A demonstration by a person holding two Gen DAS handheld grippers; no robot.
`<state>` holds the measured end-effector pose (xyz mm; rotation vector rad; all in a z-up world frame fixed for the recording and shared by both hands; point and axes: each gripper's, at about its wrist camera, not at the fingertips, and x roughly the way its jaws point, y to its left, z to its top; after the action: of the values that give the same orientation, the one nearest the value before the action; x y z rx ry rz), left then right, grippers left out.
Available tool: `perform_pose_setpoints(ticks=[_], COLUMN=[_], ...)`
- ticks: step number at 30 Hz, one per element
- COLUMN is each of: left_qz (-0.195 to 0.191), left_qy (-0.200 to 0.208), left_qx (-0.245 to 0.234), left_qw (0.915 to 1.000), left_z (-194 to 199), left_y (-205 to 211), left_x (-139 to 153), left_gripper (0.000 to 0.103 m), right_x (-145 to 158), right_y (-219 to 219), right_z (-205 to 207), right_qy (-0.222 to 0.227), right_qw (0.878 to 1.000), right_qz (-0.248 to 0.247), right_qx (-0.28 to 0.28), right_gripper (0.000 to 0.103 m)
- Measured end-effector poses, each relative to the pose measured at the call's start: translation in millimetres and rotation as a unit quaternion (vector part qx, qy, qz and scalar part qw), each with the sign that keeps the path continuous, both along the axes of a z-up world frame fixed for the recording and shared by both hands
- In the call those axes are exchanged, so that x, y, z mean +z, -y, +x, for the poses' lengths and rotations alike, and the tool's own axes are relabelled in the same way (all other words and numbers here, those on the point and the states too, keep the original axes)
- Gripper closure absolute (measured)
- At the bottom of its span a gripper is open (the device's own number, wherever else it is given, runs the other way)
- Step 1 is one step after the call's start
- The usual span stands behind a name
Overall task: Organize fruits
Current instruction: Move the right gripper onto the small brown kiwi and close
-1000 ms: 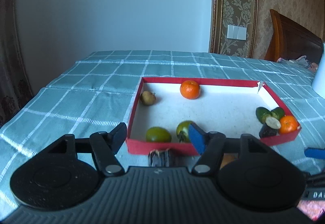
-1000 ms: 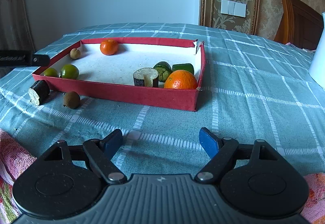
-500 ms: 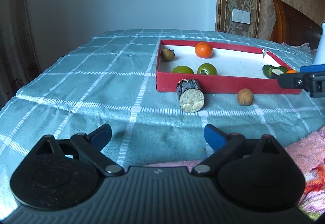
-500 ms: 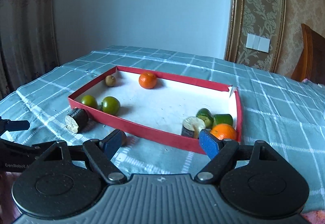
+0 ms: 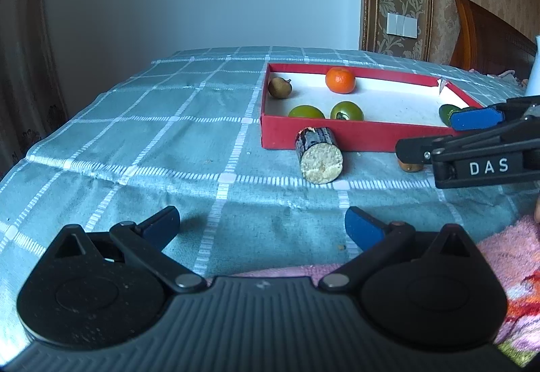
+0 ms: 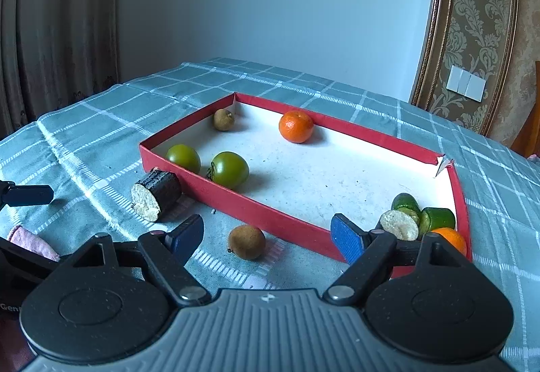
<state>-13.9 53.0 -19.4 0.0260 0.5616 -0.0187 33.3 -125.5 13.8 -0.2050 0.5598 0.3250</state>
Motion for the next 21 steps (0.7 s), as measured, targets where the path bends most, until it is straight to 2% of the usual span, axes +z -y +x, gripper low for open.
perform_pose_setpoints(ticks=[2,3,5,11,13,17,21], left_qz=[-0.006,-0.009,-0.013,-0.019,-0.02,-0.023,-0.024], left_qy=[-0.001,0.0,0.0,0.002,0.003,0.003,0.003], left_qx=[0.001,0.001,0.0,-0.004,-0.004,-0.004,-0.004], left_qw=[1.0,1.0,0.9999,0.9998,0.9998,0.9997,0.9997], left_z=[0.2,0.4,0.2,-0.2,-0.2,0.2,0.0], left_y=[-1.8,-2.4,-3.7,-4.7,-5.2,-5.9,-6.1], left_x=[0.2,0.4,0.4,0.6,0.4,0.4,0.7], left_gripper=[0.0,0.0,0.0,0.0,0.0,0.0,0.0], right_x=[0.7,1.6,3.0,-5.6,-9.0,-14.8,-16.9], right_y=[-1.6,-2.2,-3.7,-5.6,-6.3,-7.0,-5.5], right_z=[1.1,0.4,-3.2,-5.1,-0.1,10.3,12.8], right_qy=[-0.001,0.0,0.001,-0.019,-0.027,-0.046,-0.05], right_qw=[1.0,1.0,1.0,1.0,1.0,0.999,0.998], right_qz=[0.0,0.002,0.002,0.011,0.011,0.018,0.028], right_qx=[0.0,0.0,0.003,0.004,0.003,0.002,0.003], right_gripper=[0.024,0.034,0.043,0.043,0.048,0.067,0.073])
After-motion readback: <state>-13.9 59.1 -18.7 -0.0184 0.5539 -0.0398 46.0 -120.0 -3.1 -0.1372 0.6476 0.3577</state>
